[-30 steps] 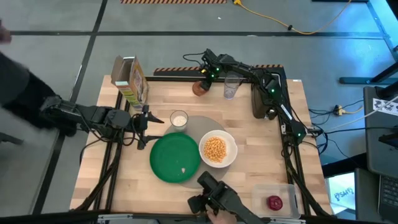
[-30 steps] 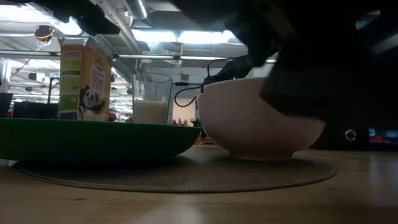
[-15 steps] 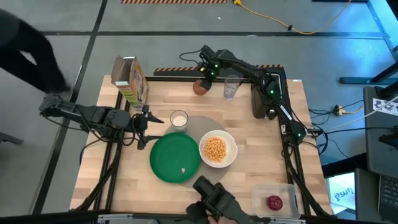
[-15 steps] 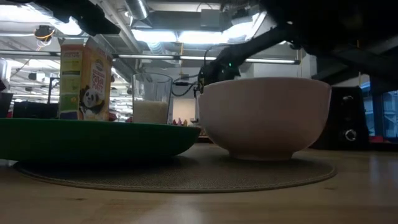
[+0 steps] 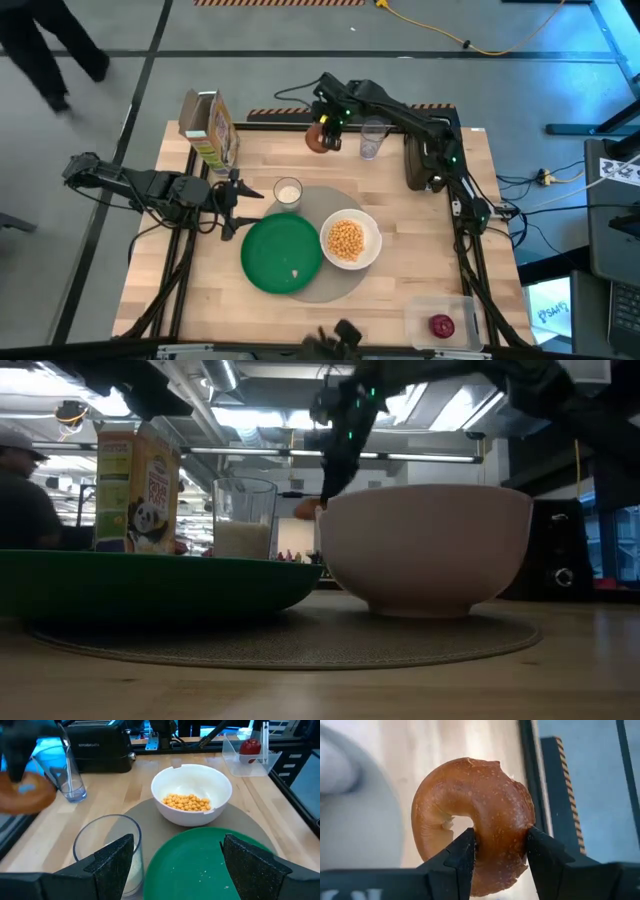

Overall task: Arrange a breakfast setting
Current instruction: Put the toasted bagel on top of green plate

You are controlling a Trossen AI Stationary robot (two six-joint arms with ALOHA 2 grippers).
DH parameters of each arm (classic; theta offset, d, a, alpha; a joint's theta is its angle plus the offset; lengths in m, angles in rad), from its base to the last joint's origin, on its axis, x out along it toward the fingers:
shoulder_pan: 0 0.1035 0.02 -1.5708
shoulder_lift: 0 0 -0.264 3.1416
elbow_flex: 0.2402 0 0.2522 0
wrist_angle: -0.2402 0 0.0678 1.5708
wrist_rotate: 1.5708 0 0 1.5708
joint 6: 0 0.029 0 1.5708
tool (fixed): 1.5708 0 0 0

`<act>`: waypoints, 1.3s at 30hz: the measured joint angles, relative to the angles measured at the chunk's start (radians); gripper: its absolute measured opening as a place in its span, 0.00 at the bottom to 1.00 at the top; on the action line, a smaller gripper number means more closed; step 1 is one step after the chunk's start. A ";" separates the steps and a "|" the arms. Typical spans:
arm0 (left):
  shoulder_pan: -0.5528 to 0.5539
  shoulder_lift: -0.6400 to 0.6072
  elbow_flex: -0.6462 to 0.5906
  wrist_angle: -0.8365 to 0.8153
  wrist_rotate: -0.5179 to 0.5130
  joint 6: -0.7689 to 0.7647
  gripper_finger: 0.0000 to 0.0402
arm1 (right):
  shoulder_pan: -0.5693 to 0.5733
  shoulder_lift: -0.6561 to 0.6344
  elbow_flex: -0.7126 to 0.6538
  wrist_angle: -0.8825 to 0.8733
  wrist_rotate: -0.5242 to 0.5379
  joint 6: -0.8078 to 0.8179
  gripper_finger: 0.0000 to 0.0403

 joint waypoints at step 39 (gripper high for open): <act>-0.091 0.200 0.000 0.413 -0.156 -0.301 0.73 | 0.763 -0.154 -0.089 0.202 0.737 -0.019 0.36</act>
